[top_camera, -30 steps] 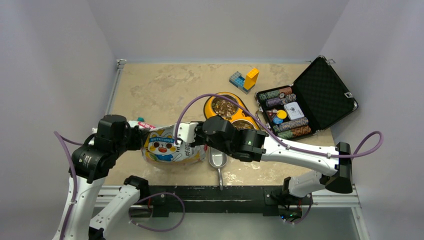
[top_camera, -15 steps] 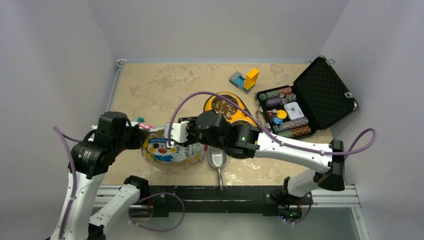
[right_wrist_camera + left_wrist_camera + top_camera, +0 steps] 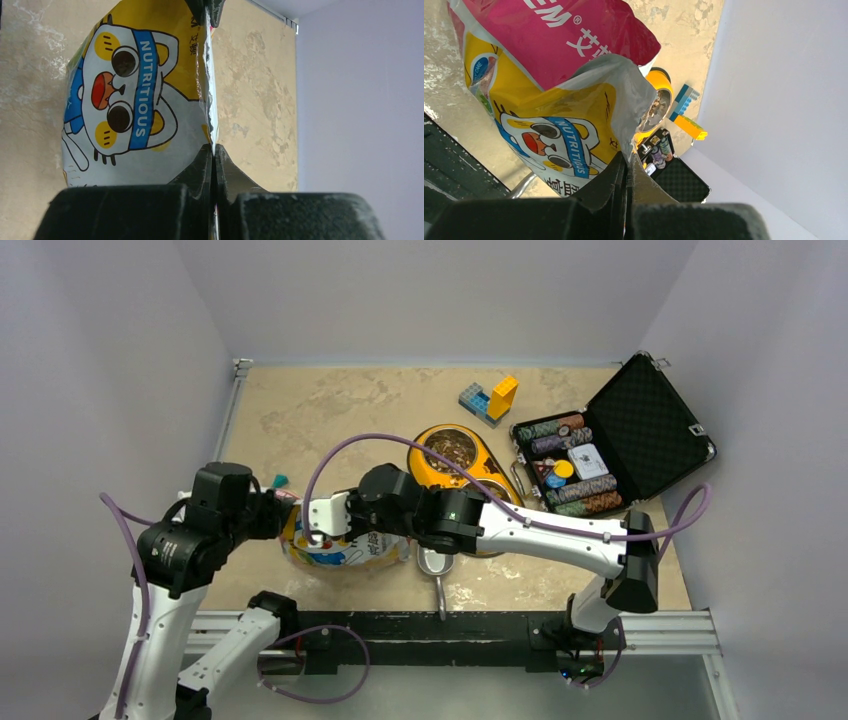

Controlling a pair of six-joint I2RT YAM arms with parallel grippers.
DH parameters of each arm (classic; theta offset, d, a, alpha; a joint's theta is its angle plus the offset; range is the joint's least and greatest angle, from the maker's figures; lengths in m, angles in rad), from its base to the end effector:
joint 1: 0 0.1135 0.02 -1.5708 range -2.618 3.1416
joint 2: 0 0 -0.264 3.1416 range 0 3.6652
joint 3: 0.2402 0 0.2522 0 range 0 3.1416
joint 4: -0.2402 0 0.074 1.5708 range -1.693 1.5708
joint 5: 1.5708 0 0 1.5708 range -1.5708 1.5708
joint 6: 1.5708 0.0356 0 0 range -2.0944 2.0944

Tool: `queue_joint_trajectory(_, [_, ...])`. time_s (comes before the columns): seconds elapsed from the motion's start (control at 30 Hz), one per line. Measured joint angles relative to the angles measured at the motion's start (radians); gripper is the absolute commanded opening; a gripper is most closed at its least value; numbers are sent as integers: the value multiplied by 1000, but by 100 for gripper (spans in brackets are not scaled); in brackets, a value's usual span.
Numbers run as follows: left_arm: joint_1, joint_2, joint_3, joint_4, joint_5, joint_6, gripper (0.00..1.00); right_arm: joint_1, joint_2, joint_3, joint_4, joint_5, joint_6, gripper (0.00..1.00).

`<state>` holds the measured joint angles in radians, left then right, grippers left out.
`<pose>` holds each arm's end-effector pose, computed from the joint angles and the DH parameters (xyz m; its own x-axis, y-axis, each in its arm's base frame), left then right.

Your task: Serve the pet food

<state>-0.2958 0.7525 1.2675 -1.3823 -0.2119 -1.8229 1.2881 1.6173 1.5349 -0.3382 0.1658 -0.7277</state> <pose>0.0800 -0.0165 0.3838 0.0320 -0.9995 0.0060 -0.7450 -0.0279 -0.6664 0.1119 0.3642 0.3723 0.5170 -0.5720 -0.6368 -0.7516 0.0527 -0.6575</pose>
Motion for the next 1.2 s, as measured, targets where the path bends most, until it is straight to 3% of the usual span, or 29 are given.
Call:
queue_joint_trajectory(0.1, [0, -4, 0, 4, -21, 1, 21, 1, -8, -15, 14, 3, -2, 0])
queue_joint_trajectory(0.3, [0, -12, 5, -13, -104, 2, 20, 1, -50, -87, 69, -2, -5, 0])
queue_joint_trajectory(0.33, [0, -13, 5, -13, -111, 2, 16, 1, -51, -90, 73, -2, -5, 0])
queue_joint_trajectory(0.4, [0, -13, 4, -13, -119, 2, 0, 1, -51, -92, 77, -2, -5, 0])
queue_joint_trajectory(0.5, [0, -13, 4, -10, -126, 8, 0, 2, -52, -92, 77, -1, -5, 0])
queue_joint_trajectory(0.63, [-1, 7, 32, -42, -127, 10, 0, 5, -59, -106, 93, 1, 0, 22])
queue_joint_trajectory(0.7, [-2, 39, 72, -90, -133, 10, 0, 9, -75, -126, 105, 23, 5, 24])
queue_joint_trajectory(0.8, [-2, 55, 92, -108, -134, 10, 0, 5, -99, -148, 117, 54, 21, 21])
queue_joint_trajectory(0.9, [-2, 42, 89, -106, -133, 11, 0, 1, -111, -164, 123, 62, 42, 1])
queue_joint_trajectory(1.07, [-2, 31, 87, -108, -132, 13, 1, 1, -119, -187, 138, 69, 55, 0])
queue_joint_trajectory(1.2, [-8, 19, 77, -95, -131, 15, 14, 1, -142, -216, 157, 55, 60, 0])
